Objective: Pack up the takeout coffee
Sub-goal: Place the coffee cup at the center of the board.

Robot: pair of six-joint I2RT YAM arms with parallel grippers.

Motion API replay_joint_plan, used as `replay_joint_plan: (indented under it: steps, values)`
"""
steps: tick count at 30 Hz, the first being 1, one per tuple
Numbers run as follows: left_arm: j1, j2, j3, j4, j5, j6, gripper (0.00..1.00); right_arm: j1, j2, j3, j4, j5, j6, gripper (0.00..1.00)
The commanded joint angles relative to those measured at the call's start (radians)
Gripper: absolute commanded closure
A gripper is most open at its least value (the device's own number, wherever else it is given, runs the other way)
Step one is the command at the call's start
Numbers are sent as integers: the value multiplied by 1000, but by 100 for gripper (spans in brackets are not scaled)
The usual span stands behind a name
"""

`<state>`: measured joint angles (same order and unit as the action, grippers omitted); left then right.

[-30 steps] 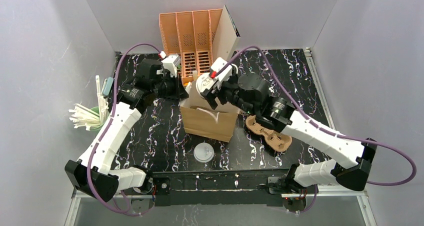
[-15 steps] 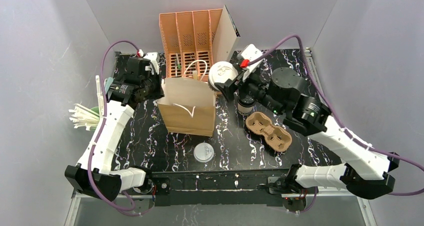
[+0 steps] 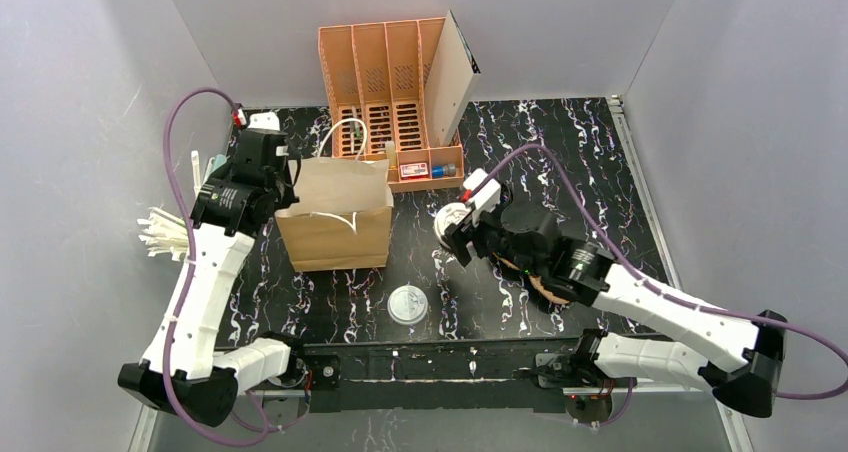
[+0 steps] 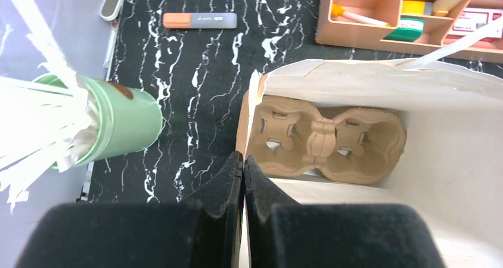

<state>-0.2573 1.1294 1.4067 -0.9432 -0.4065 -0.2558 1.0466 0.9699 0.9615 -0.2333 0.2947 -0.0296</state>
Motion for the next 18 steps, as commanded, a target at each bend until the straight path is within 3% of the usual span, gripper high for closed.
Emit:
replay_joint_plan:
  steps: [1, 10, 18]
  values:
    - [6, -60, -20, -14, -95, -49, 100, -3, 31, -122, 300, 49, 13, 69]
    - [4, -88, -70, -6, -29, -76, 100, -10, 169, -280, 558, 50, 21, 69]
    - [5, -109, -130, 34, 90, -138, 100, -12, 255, -321, 661, 42, 22, 68]
